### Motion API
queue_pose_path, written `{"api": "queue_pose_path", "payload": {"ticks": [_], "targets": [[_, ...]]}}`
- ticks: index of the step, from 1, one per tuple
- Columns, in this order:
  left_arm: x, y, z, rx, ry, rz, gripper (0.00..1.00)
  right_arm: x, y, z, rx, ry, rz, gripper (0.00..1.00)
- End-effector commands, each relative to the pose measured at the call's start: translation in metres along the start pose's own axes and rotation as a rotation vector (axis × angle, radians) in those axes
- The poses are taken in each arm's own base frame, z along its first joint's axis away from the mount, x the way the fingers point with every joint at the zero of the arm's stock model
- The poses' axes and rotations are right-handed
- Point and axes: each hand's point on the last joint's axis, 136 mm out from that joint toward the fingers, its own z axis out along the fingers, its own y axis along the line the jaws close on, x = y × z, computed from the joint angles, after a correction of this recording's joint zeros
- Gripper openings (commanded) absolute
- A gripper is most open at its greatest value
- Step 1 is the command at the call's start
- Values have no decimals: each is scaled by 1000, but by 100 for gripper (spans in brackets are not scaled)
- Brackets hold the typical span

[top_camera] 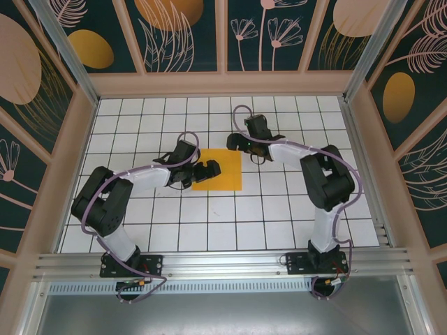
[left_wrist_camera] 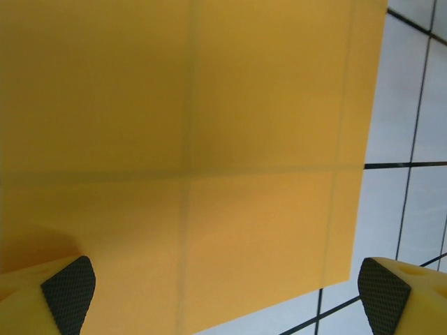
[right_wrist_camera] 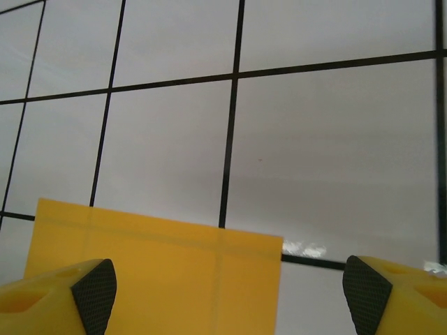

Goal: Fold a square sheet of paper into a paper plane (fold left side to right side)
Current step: Pick up the square sheet of paper from the center of the table.

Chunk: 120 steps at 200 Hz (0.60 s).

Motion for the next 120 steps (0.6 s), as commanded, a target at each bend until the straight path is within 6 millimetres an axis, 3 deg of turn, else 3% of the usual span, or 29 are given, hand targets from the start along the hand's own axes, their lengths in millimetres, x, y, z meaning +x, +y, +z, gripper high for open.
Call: {"api": "queue_pose_path", "payload": {"ticks": [1,32,50,120], "targets": [[8,5,5,16,19,-5,98,10,4,14,29,50,-2,87],[13,9,6,14,32,-15,99,23,-1,31,62,98,6,87],[14,10,7,10,32,-15,98,40,10,34,50,133,-7,87],[17,16,13,-5,48,-23,99,87,43,21,-58,260,-10,84]]}}
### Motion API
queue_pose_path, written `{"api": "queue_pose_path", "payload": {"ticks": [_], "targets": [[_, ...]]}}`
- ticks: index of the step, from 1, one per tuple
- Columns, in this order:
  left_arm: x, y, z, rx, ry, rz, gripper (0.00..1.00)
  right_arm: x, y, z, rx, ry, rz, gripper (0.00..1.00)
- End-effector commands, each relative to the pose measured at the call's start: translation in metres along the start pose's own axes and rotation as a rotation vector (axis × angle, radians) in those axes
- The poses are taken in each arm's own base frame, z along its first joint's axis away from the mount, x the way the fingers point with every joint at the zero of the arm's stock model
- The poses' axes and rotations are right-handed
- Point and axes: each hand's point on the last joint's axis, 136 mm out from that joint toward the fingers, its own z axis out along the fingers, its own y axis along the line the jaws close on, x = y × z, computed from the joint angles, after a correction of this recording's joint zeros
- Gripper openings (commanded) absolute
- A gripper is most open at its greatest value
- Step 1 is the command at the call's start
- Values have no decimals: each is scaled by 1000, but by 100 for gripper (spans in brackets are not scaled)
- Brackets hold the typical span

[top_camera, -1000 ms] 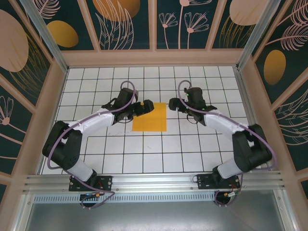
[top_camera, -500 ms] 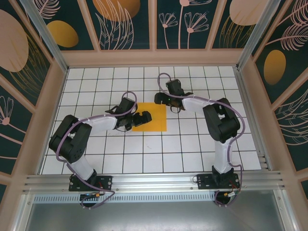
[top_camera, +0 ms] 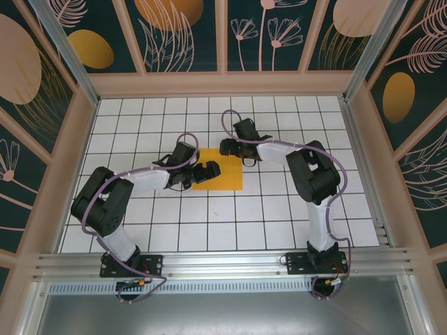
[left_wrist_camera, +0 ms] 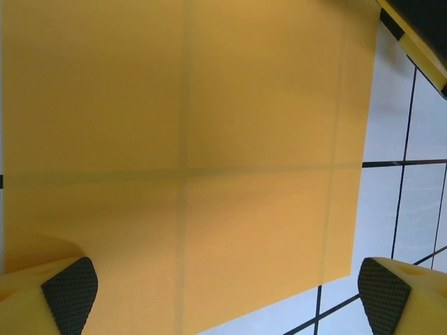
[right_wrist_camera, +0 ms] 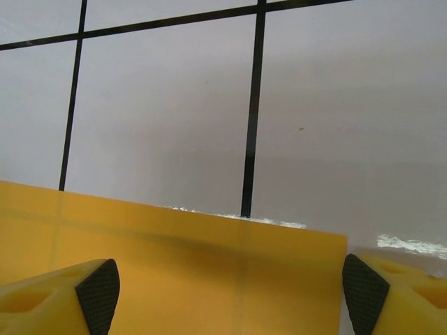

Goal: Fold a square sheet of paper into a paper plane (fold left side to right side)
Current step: Pick up the square sheet of paper from the center of the table.

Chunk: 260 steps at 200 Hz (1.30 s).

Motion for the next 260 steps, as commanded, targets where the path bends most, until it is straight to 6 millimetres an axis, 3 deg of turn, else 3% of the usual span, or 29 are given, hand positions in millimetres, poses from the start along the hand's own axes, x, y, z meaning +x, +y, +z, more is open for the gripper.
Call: {"api": "queue_pose_path", "payload": {"ticks": [1,39,66,103,120,158,173,186,213,226,260], "targets": [[17,18,10,-39,59,-29,98,56,32,-7,-97,173,-2,84],[17,18,11,-36,62,-30,99,67,53,-22,-142,199,-50,81],[16,15,11,-23,63,-27,99,68,53,-29,-143,202,-65,75],[13,11,6,-15,51,-11,99,62,51,-37,-157,196,-80,50],[3,-3,-9,9,3,17,99,56,55,-44,-216,178,-73,44],[-23,-9,-47,5,-108,39,98,40,56,-70,-362,123,-52,38],[-34,-8,-66,23,-157,27,98,37,59,-86,-444,102,-40,36],[-43,-7,-83,48,-195,18,99,22,48,-102,-504,51,-11,35],[-58,-18,-113,144,-251,44,98,3,45,-150,-683,-44,-19,35],[-66,-33,-129,207,-289,89,99,-5,46,-176,-763,-88,-46,35],[-72,-100,-185,453,-401,312,99,-18,64,-250,-955,-173,-186,35]]}}
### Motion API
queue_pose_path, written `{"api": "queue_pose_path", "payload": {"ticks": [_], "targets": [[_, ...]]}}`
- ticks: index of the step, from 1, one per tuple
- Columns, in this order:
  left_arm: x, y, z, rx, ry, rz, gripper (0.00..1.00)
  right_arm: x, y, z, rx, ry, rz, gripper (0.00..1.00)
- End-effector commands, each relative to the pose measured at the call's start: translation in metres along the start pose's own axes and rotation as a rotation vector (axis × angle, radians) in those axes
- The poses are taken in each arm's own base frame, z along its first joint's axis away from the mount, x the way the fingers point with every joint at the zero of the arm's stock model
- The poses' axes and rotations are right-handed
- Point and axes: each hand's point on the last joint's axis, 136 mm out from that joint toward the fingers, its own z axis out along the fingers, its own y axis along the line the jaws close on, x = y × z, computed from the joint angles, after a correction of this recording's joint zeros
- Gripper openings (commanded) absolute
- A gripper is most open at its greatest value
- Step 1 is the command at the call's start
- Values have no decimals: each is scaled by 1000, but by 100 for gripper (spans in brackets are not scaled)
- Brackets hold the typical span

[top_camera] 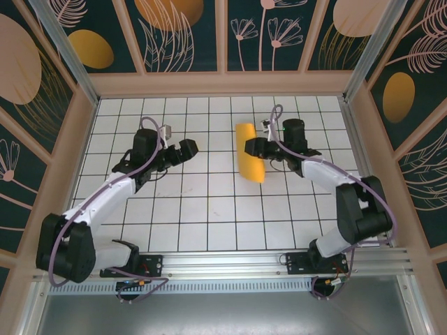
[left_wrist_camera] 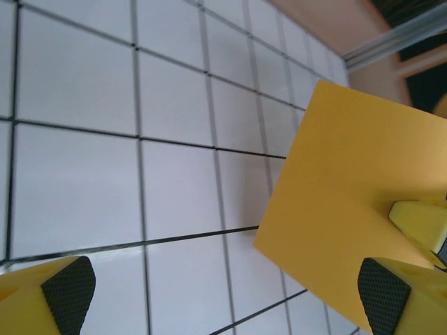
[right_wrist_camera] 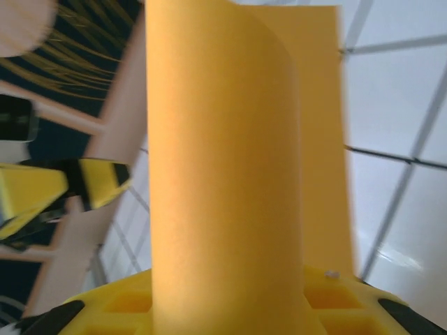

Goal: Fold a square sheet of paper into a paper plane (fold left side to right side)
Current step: Pick up the square sheet of paper from the center of the table, then place a square sheet of paper at the center of the table.

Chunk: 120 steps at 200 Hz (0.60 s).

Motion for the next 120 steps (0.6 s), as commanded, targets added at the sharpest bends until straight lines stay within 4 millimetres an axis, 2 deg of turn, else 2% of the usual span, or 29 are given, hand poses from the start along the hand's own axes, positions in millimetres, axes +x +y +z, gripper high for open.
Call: {"api": "queue_pose_path", "payload": {"ticks": [1,29,73,98,120], "targets": [[-21,-65,-27,247,-74,184,98,-14,73,-29,-264,-13,-182,35],[-26,-118,-51,472,-80,302,99,-26,130,-57,-398,-20,-319,35],[-29,-165,-74,687,-62,423,99,-31,208,-87,-518,-26,-503,35],[-26,-185,-86,781,-40,480,98,-28,237,-90,-561,-12,-562,35],[-17,-195,-89,831,-9,520,98,-27,246,-87,-573,-14,-576,35]]}}
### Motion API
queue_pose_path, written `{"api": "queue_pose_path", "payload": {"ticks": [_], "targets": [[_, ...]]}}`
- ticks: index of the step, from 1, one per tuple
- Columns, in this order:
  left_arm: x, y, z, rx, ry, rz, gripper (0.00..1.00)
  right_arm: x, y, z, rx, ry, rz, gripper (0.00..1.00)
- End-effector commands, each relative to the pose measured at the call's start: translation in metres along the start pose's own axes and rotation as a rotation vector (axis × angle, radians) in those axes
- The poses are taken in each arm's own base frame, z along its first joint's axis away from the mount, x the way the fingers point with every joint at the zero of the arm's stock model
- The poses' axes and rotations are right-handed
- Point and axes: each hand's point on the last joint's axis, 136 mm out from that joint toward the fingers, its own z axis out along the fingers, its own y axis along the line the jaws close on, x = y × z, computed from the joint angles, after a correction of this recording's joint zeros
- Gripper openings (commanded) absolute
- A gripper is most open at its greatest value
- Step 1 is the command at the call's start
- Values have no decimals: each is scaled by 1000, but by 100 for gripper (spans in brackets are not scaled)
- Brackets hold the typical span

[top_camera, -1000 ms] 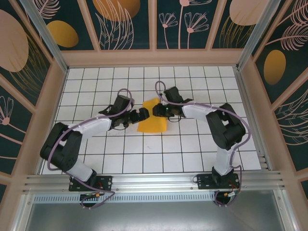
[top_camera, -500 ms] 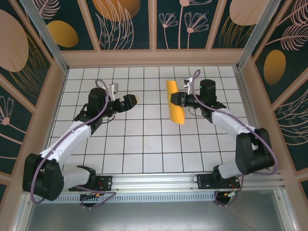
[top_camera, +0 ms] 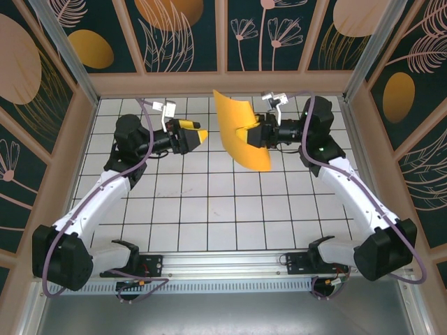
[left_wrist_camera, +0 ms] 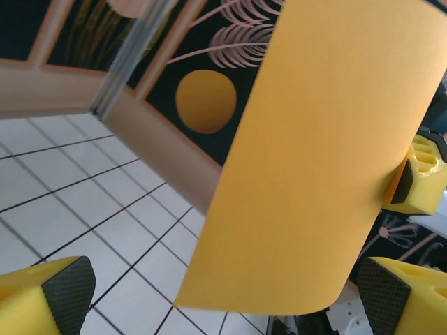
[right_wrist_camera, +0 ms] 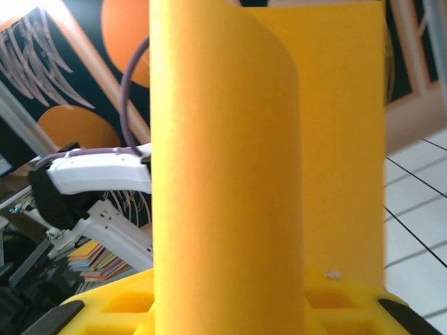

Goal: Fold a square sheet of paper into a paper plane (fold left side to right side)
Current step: Place a square sheet of paper at the center of the table.

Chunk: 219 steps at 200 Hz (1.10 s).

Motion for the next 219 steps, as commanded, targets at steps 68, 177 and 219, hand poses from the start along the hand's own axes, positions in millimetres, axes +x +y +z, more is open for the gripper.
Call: {"api": "queue_pose_path", "payload": {"ticks": [68,177,219], "targets": [[11,-41,12,184,65,105,44,2,-25,-3,80,-17,47,36],[108,85,12,-208,179,-309,0,109,-170,-74,710,36,415,86],[153,152,12,-422,279,-438,0,167,-210,-96,911,123,555,88]]}}
